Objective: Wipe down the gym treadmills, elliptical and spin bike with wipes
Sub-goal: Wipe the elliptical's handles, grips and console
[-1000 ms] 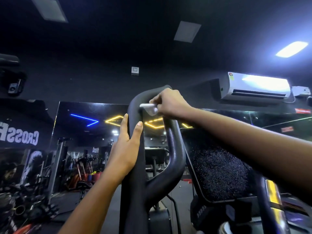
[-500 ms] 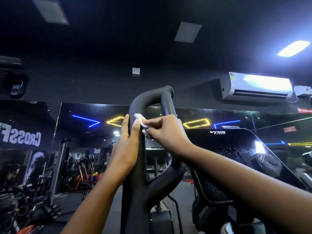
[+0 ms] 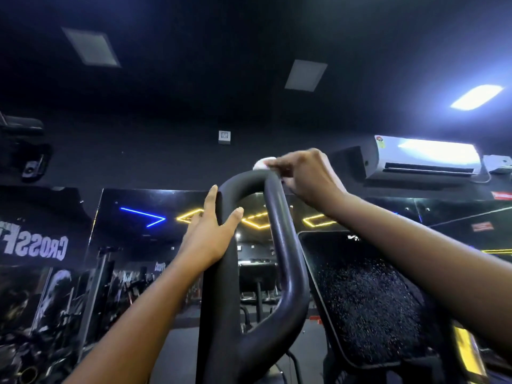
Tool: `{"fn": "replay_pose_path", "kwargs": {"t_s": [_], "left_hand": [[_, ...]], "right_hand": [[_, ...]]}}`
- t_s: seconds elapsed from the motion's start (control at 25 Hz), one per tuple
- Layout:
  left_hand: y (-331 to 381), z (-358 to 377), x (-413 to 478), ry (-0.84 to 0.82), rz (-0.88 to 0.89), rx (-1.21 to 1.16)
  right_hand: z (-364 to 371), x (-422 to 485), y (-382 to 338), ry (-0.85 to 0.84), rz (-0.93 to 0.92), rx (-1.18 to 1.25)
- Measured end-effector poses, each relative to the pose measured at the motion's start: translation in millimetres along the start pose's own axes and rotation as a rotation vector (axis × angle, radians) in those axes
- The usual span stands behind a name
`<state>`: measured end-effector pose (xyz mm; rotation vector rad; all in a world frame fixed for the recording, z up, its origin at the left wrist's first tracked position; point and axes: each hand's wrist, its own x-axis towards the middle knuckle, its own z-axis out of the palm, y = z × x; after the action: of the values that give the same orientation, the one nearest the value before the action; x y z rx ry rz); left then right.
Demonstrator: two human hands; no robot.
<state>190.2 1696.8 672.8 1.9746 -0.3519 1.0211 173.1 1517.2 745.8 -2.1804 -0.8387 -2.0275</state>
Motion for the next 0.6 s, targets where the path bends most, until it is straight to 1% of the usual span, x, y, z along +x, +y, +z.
{"fn": "replay_pose_path", "kwargs": {"t_s": [0.08, 0.16, 0.2, 0.36, 0.44, 0.52, 0.6], "left_hand": [[7, 3, 16, 0.008, 0.022, 0.018], [8, 7, 22, 0.023, 0.033, 0.05], [7, 9, 24, 0.031, 0.04, 0.058], [1, 9, 26, 0.037, 0.058, 0.012], [2, 8, 25, 0.037, 0.061, -0.004], [3, 8, 23, 0.032, 0.055, 0.005], [4, 8, 22, 0.035, 0.047, 0.014]], "right_hand": [[21, 29, 6, -0.119, -0.177, -0.226], [40, 42, 4, -0.219, -0.28, -0.307], [46, 44, 6, -0.241, -0.303, -0.319], [53, 35, 28, -0.144, -0.212, -0.327], [52, 22, 33, -0.135, -0.21, -0.328], [48, 5, 33, -0.117, -0.197, -0.232], [41, -14, 29, -0.031, -0.202, -0.097]]}}
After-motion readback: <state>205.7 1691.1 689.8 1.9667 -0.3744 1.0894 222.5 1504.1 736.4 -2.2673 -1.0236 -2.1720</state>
